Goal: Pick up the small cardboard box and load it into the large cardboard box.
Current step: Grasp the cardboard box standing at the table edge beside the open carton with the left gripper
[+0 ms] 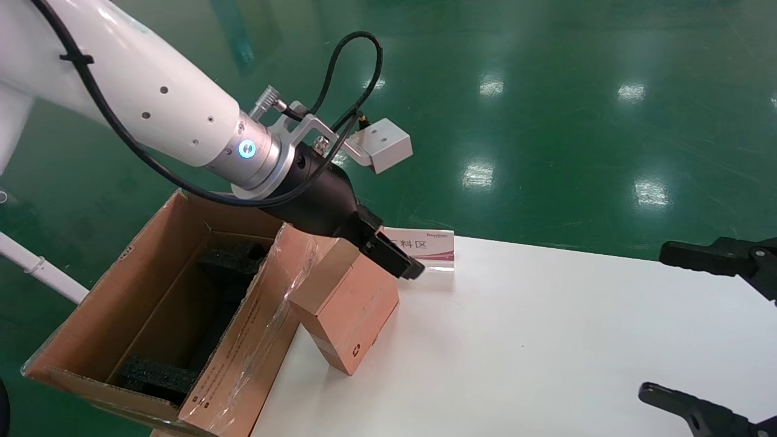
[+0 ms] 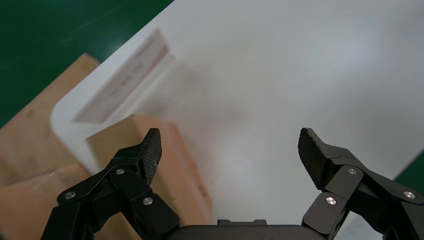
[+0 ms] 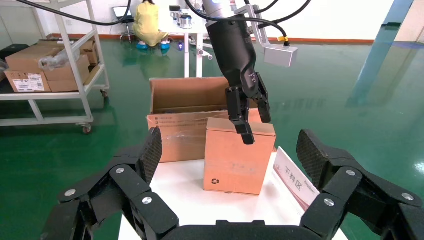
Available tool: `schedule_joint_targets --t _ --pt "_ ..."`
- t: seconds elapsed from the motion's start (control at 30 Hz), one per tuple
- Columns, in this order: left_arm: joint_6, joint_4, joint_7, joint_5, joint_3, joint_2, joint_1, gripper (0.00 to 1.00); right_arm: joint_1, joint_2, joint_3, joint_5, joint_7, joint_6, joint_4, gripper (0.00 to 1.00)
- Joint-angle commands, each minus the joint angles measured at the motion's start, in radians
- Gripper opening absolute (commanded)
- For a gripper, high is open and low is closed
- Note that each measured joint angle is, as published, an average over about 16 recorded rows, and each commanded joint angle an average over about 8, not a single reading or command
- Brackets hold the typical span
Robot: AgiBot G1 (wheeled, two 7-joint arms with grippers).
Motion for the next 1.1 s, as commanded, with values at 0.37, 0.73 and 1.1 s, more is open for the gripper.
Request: schedule_joint_targets --t 0.37,0.73,1.1 --pt "-0.001 -0.002 -0.146 0.099 0.16 0.038 -0.081 1.0 0.0 0.0 -0.001 0.001 0.0 0.0 0.0 1.0" --pt "-0.006 0.001 -0.214 0.109 0.276 0.065 -0.11 1.0 0.0 0.001 -0.002 0.001 -0.001 0.001 0.0 1.0" --pt "-0.022 0.001 -0.264 0.123 0.349 0.082 -0.126 1.0 0.0 0.001 -0.002 0.002 -0.001 0.001 0.0 1.0"
